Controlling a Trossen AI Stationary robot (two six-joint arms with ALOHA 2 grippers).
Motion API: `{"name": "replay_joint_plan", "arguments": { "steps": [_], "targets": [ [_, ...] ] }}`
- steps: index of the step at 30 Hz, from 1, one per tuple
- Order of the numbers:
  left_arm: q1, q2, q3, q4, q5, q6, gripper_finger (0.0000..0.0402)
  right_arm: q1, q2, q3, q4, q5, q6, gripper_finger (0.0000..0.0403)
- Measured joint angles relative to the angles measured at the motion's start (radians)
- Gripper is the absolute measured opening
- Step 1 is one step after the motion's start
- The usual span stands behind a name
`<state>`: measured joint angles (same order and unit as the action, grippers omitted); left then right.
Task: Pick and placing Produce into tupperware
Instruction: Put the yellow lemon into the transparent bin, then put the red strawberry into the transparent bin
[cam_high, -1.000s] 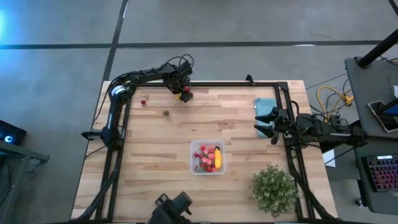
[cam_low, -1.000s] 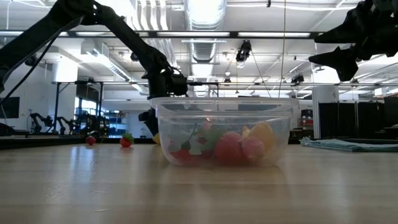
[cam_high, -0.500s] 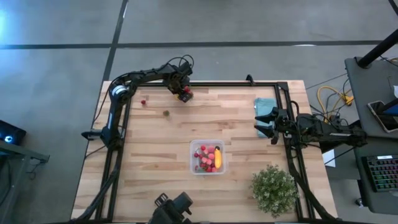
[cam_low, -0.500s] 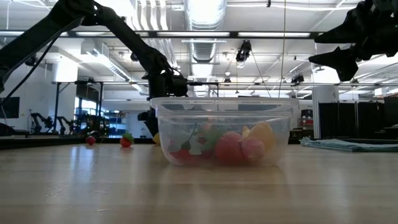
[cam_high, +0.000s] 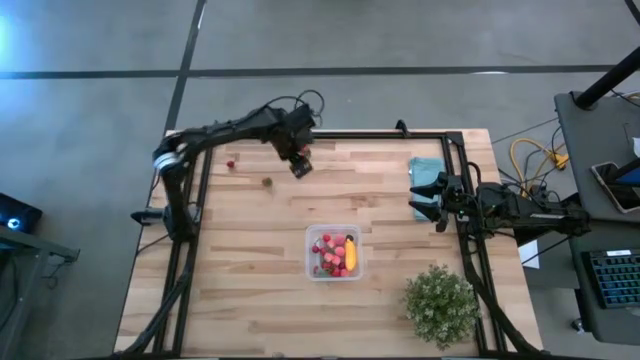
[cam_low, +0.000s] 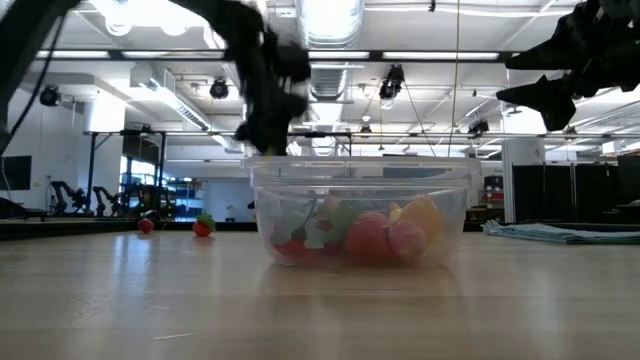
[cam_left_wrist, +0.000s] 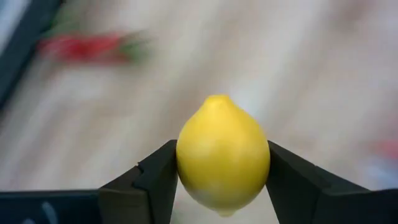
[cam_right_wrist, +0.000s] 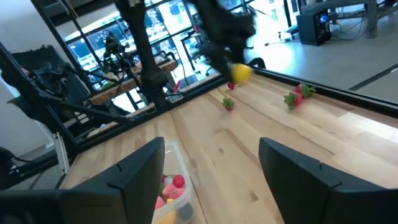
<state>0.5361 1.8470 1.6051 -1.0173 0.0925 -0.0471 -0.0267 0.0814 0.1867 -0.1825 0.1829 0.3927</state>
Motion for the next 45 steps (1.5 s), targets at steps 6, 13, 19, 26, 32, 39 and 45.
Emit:
{"name": "replay_joint_plan", "arguments": {
  "steps": [6, 13, 19, 26, 32, 39, 45],
  "targets": [
    [-0.287, -0.177, 0.0, 0.046, 0.096, -0.003, 0.0196, 0.0, 0.0, 0.0, 0.0, 0.0, 0.0, 0.0252],
    [-0.584, -0.155, -0.002, 0.2, 0.055, -0.221, 0.0207, 0.0, 0.0, 0.0, 0.0, 0.0, 0.0, 0.0246],
    [-0.685, 0.019, 0.007, 0.291, 0.035, -0.292, 0.0209, 0.0, 0.0, 0.0, 0.0, 0.0, 0.0, 0.0251],
    [-0.673, 0.152, 0.009, 0.182, 0.024, -0.468, 0.0203, 0.0, 0.0, 0.0, 0.0, 0.0, 0.0, 0.0251],
    [-0.67, 0.114, 0.023, 0.195, -0.029, -0.47, 0.0245, 0.0, 0.0, 0.0, 0.0, 0.0, 0.0, 0.0247],
    [-0.569, 0.018, 0.025, 0.161, -0.088, -0.428, 0.0313, 0.0, 0.0, 0.0, 0.0, 0.0, 0.0, 0.0251],
    [-0.314, -0.074, 0.033, 0.125, -0.178, -0.317, 0.0326, 0.0, 0.0, 0.0, 0.0, 0.0, 0.0, 0.0249]
  ]
}}
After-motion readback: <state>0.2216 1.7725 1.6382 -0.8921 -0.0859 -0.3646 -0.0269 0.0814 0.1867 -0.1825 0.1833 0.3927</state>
